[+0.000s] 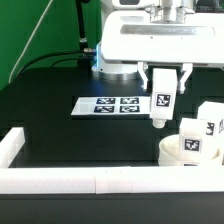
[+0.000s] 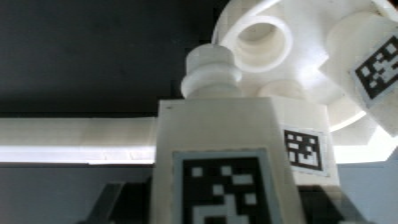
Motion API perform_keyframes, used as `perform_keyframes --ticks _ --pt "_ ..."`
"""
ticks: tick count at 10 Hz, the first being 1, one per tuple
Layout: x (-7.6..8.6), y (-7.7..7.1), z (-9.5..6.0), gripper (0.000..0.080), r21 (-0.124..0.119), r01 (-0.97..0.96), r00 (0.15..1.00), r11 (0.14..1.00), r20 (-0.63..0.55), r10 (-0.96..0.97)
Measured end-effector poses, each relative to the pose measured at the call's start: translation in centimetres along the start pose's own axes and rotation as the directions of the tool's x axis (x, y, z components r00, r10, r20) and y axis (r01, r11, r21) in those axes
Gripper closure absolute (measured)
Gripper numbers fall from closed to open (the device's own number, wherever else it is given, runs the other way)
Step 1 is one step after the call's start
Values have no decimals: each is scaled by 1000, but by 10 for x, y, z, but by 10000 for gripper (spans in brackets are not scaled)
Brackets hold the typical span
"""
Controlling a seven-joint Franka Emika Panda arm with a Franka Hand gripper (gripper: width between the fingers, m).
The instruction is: Assemble stool
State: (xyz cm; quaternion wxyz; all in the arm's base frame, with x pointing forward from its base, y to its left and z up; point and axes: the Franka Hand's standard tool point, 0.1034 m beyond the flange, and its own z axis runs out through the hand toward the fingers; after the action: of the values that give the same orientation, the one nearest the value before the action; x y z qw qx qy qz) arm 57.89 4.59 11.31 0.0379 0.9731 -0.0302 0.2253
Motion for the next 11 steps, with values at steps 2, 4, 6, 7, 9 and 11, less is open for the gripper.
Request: perform_keyframes --ticks 2,4,6,7,9,11 --pt "7 -1 -2 465 8 5 999 1000 -43 -5" --pt "13 -10 -4 465 29 -23 995 999 -92 25" --pt "6 -17 4 465 30 -33 995 999 -95 36" --pt "4 -16 5 465 27 -31 995 999 -91 33" --pt "-2 -14 9 465 21 -25 996 999 -84 27" --pt "-7 -16 16 465 14 -18 997 1000 -76 19"
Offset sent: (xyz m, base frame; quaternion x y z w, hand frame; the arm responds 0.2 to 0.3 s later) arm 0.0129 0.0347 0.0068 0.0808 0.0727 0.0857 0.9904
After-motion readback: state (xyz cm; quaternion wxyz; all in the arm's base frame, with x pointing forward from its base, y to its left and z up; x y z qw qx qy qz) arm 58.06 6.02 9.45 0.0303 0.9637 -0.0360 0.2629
